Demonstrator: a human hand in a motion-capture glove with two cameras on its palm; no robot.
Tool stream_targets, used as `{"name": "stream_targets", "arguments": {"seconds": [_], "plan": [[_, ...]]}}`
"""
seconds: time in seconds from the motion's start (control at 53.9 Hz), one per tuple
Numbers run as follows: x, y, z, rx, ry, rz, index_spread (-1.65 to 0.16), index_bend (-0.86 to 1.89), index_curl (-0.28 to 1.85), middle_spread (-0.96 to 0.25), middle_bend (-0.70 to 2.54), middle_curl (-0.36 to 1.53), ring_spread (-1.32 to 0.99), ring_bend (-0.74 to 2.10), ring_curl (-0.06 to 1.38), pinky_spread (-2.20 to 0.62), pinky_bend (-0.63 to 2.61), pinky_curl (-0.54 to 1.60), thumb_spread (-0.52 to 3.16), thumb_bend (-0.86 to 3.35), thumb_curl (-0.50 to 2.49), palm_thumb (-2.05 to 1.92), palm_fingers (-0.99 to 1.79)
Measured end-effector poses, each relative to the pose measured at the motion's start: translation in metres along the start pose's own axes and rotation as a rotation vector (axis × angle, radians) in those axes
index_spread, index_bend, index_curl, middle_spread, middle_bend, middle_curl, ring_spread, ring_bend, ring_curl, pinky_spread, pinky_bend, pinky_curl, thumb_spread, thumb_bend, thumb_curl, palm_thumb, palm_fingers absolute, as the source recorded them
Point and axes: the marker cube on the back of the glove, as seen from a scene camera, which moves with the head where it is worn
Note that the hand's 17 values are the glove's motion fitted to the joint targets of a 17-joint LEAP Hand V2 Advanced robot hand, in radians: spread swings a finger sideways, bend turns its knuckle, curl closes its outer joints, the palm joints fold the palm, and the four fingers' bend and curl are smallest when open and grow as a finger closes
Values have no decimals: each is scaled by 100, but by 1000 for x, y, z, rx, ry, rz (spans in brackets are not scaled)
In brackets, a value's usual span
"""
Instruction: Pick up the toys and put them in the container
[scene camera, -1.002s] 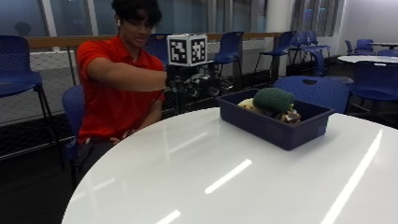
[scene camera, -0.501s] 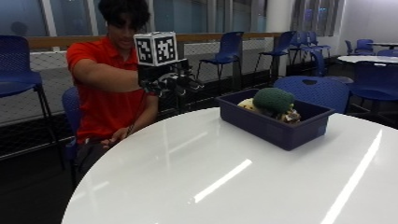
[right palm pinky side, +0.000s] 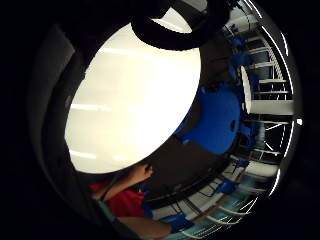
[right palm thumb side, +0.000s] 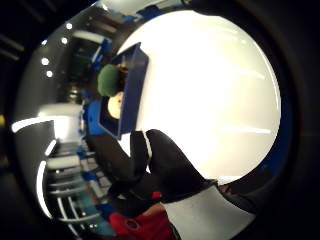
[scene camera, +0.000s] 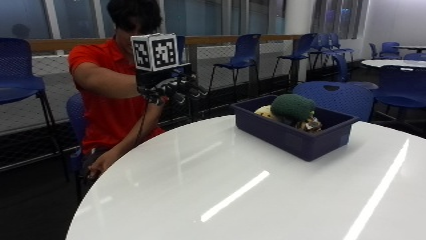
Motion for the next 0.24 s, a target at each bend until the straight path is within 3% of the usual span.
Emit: {"name": "stream_targets", "arguments": {"seconds": [0.241], "plan": [[16, 1, 6, -13, -15, 31, -35, 17, 31, -10, 16, 29, -6, 18, 30, 7, 70, 32, 109, -6, 21, -7, -9]]}}
